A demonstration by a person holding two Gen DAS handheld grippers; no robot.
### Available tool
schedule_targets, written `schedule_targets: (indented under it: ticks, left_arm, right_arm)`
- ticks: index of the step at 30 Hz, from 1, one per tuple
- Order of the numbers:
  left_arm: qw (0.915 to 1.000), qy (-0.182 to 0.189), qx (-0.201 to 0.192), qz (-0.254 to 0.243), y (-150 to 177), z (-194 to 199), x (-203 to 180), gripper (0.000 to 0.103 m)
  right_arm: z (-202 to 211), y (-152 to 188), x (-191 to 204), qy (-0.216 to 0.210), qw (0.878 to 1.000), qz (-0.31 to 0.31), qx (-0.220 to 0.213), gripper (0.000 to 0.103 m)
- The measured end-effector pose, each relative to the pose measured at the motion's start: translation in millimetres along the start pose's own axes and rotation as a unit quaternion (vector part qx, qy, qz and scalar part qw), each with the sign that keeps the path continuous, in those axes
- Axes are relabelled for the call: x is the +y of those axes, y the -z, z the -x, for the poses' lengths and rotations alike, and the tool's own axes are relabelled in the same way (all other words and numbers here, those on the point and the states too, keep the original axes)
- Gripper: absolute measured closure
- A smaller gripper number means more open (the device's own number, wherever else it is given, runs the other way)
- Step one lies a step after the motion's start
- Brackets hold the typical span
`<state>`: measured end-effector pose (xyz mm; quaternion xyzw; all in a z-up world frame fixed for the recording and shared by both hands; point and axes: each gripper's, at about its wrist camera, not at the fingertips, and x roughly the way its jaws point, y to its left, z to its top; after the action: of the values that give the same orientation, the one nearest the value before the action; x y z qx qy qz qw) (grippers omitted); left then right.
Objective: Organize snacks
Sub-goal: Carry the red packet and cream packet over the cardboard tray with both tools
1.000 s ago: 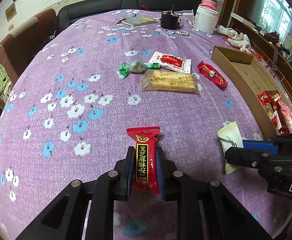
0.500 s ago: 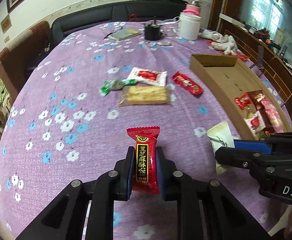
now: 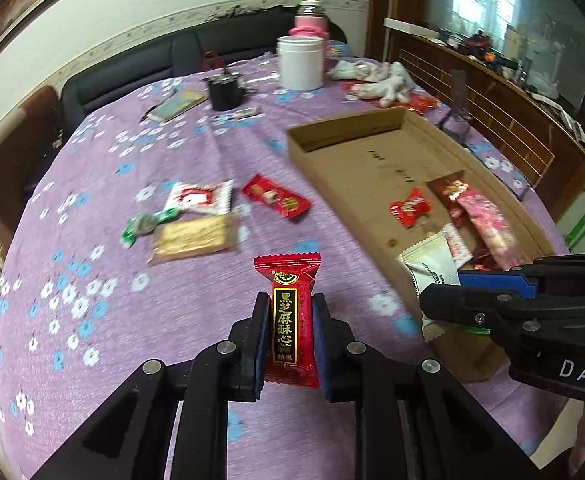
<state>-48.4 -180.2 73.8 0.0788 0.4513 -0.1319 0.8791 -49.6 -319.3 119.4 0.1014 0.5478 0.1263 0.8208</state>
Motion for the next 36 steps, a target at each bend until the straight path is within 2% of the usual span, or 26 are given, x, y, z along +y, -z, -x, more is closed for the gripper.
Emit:
schedule_targets:
  ticks: [12, 21, 29, 36]
  left_arm:
    - [0.9975, 0.038, -0.013, -0.057, -30, -6, -67, 0.083]
    - [0.9935, 0.068, 0.003, -0.092, -31, -27, -111, 0.084]
    - [0.9914, 0.067, 0.018, -0.111, -28, -43, -127, 0.084]
    - [0.9903, 0.058, 0.013, -0.126, -25, -47, -130, 0.084]
  right_arm:
    - [23, 4, -59, 0.026, 0.998, -0.054, -0.016, 0.084]
    - [30, 8, -95, 0.049, 0.996, -0.076, -0.014, 0.084]
    - [26, 9, -110, 0.062, 0.994, -0.085, -0.005, 0.084]
    - [21, 4, -112, 0.065, 0.994, -0.085, -0.001, 0.084]
